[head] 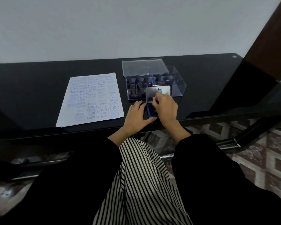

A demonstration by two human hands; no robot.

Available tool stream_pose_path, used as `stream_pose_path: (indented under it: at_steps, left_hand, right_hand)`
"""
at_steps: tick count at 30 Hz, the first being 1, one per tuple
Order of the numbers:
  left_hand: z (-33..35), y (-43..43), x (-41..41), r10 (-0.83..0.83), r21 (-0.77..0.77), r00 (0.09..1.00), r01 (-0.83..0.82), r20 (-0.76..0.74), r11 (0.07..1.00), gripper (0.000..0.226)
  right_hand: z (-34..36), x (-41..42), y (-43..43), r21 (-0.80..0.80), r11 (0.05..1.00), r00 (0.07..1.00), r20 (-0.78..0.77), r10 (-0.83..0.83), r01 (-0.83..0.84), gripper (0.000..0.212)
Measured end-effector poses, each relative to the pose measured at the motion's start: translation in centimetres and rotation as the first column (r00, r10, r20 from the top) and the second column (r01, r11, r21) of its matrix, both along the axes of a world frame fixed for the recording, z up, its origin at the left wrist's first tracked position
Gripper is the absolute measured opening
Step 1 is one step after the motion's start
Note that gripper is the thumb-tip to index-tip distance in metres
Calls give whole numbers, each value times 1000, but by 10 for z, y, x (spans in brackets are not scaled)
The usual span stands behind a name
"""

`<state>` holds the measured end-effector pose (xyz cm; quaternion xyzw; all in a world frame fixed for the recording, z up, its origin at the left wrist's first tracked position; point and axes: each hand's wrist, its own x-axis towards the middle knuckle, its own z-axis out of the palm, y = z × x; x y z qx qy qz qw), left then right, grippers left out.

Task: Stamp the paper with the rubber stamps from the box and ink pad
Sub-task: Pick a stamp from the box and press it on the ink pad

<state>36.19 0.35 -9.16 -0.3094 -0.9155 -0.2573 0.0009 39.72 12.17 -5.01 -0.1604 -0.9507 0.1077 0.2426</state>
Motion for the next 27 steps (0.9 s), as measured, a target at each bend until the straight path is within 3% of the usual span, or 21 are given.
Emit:
stream_pose_path:
  at_steps: [4,8,15,18,23,27]
  left_hand:
    - [1,0,0,3,-14,1000,-3,19,1000,78]
    - [3,-1,1,-2,-14,1000,2,24,1000,77]
    - [1,-1,1,-1,-13,1000,1,7,1000,76]
    - [0,0,0,6,-13,1000,-6,2,1000,77]
    - [0,0,0,10,-12,1000,-9,8,1000,78]
    - [2,-1,0,2,-13,1000,-2,13,1000,78]
  right_hand:
    - [-5,0,0,-31,1000,999,-50,-6,4,21]
    - [-14,14,-5,21,1000,982,-190,19,-15,38]
    - [-21,22,-8,71,997,959,-281,26,-6,27]
    - [-17,10,-7,15,1000,975,-219,20,-17,23]
    - [-2,-7,5,-77,997,999,43,32,-28,20]
    - [2,-12,9,-123,989,995,46,88,-82,20]
